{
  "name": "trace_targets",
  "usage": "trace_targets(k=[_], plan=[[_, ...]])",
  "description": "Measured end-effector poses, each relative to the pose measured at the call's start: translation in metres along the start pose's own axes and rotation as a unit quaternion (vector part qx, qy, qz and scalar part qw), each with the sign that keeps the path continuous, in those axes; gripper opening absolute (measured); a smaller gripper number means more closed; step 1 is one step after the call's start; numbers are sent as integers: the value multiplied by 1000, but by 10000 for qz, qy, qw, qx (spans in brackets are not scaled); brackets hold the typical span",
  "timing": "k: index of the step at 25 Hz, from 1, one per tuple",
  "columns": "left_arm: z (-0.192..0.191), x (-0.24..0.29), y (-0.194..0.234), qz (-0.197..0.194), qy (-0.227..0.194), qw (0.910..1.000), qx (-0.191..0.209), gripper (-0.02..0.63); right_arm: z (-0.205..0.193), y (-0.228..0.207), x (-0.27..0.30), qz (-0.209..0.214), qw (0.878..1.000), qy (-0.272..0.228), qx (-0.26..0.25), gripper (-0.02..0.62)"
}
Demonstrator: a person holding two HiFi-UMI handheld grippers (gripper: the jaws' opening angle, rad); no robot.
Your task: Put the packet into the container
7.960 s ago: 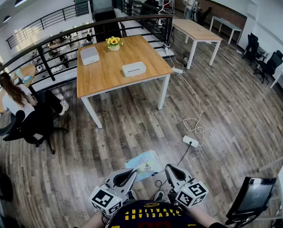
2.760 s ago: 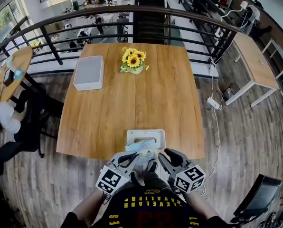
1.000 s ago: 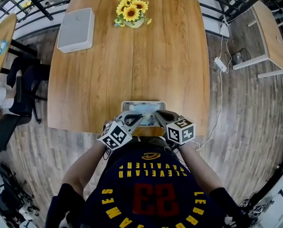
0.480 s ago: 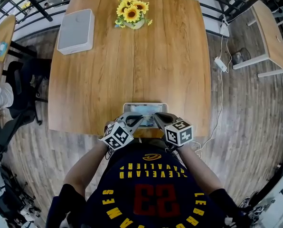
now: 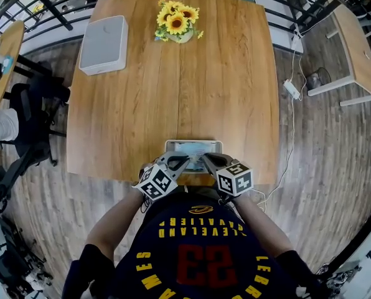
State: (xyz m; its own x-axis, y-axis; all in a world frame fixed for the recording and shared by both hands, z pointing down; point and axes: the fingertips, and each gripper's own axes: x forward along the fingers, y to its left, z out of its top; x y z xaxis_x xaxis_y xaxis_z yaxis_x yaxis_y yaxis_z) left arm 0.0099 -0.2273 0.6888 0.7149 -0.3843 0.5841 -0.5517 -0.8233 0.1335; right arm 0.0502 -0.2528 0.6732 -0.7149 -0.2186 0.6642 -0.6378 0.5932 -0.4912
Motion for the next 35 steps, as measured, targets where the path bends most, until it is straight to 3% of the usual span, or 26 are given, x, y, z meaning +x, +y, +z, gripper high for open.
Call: trace_targets(k=[12, 17, 24, 29, 35], plan=[[-3, 1, 0, -31, 41, 9998, -217, 15, -3, 4, 2, 113, 9999, 15, 78, 20], [-4, 1, -1, 30, 38, 9998, -189, 78, -4, 4, 1, 101, 9999, -10, 84, 20], [-5, -6, 1, 189, -48, 9997, -158, 94, -5, 5, 0, 62, 9998, -125, 111, 20], [4, -15, 1, 306, -261, 9986, -347, 94, -4, 7, -7, 36, 9997, -214, 109, 20], [39, -42, 7, 494, -823, 9934, -621, 92, 11, 9, -17, -6, 9988, -484, 58, 20]])
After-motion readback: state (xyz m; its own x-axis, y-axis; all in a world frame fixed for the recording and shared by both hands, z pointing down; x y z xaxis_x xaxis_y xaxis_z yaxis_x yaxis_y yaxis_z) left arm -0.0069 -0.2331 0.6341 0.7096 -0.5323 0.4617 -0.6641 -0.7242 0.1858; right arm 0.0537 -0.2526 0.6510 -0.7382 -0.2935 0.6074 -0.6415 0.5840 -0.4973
